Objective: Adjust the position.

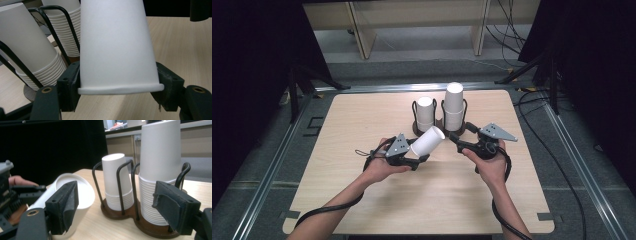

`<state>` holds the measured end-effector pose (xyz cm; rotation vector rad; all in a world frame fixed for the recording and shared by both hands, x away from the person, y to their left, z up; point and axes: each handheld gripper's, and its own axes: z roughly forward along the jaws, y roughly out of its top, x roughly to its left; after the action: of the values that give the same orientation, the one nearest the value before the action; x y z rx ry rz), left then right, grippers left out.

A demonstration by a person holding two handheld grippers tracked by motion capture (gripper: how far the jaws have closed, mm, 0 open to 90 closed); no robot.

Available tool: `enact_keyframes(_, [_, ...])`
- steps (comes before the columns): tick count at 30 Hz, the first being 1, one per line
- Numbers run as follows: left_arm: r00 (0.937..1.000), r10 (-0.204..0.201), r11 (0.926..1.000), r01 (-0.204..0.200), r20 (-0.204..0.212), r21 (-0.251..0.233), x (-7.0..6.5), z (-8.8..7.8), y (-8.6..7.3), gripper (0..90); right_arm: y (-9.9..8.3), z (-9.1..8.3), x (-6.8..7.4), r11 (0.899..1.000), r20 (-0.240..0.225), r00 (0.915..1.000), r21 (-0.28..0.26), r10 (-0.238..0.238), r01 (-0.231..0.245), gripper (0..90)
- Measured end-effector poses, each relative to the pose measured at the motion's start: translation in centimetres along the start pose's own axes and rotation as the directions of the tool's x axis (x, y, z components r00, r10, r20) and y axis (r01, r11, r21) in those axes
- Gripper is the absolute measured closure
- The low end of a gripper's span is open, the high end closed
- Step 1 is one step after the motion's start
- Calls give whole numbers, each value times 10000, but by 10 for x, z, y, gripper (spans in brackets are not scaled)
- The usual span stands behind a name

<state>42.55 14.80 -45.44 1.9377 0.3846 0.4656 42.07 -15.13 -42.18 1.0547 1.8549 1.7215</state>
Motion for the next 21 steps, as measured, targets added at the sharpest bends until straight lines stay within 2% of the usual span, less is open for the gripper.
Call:
enact_keyframes(4, [9992, 251, 9994, -258, 322, 220, 4, -5, 3, 320, -3, -2, -2, 9985, 97, 9989, 299, -462, 459, 216])
enact_keyframes(5, [9985, 354, 9990, -366, 417, 274, 6, -7, 4, 320, -4, -2, -2, 9989, 73, 9994, 342, -338, 335, 218])
enact_keyframes(8, [9966, 498, 9973, -532, 660, 508, 11, -11, 7, 321, -6, -3, -2, 9983, -142, 9993, 456, -360, 366, 228])
enact_keyframes(9, [9955, 554, 9964, -600, 764, 595, 13, -12, 8, 320, -6, -3, -3, 9977, -130, 9989, 499, -442, 448, 235])
enact_keyframes(10, [9945, 654, 9950, -711, 817, 695, 14, -14, 9, 320, -8, -4, -1, 9981, -8, 9996, 551, -268, 268, 239])
enact_keyframes(11, [9930, 625, 9942, -708, 1002, 815, 16, -15, 10, 320, -8, -4, -4, 9963, -161, 9978, 561, -647, 655, 243])
enact_keyframes(12, [9919, 763, 9923, -855, 1020, 894, 17, -16, 11, 320, -9, -4, -4, 9948, -191, 9971, 683, -742, 753, 247])
enact_keyframes(13, [9904, 844, 9898, -959, 1090, 1054, 19, -17, 12, 319, -10, -4, -4, 9951, -387, 9973, 747, -626, 654, 250])
enact_keyframes(14, [9886, 990, 9869, -1122, 1136, 1160, 20, -18, 14, 319, -11, -4, -5, 9922, -294, 9951, 792, -942, 963, 254])
enact_keyframes(15, [9884, 949, 9871, -1089, 1183, 1173, 21, -19, 14, 319, -12, -5, -4, 9913, -415, 9961, 1039, -773, 813, 255])
enact_keyframes(16, [9868, 994, 9849, -1159, 1275, 1289, 22, -20, 16, 319, -14, -4, -5, 9880, -566, 9934, 1126, -1003, 1061, 254])
enact_keyframes(18, [9848, 1057, 9818, -1253, 1377, 1430, 24, -21, 17, 319, -14, -5, -6, 9862, -546, 9931, 1233, -1041, 1101, 254])
enact_keyframes(19, [9835, 1076, 9802, -1295, 1457, 1500, 25, -21, 18, 319, -16, -4, -6, 9867, -655, 9920, 1154, -1076, 1147, 254])
enact_keyframes(20, [9821, 1130, 9775, -1370, 1504, 1606, 26, -21, 18, 319, -16, -5, -6, 9838, -706, 9922, 1398, -1030, 1121, 253])
enact_keyframes(21, [9809, 1176, 9748, -1439, 1551, 1706, 27, -22, 19, 319, -17, -4, -6, 9848, -867, 9910, 1322, -1017, 1126, 250])
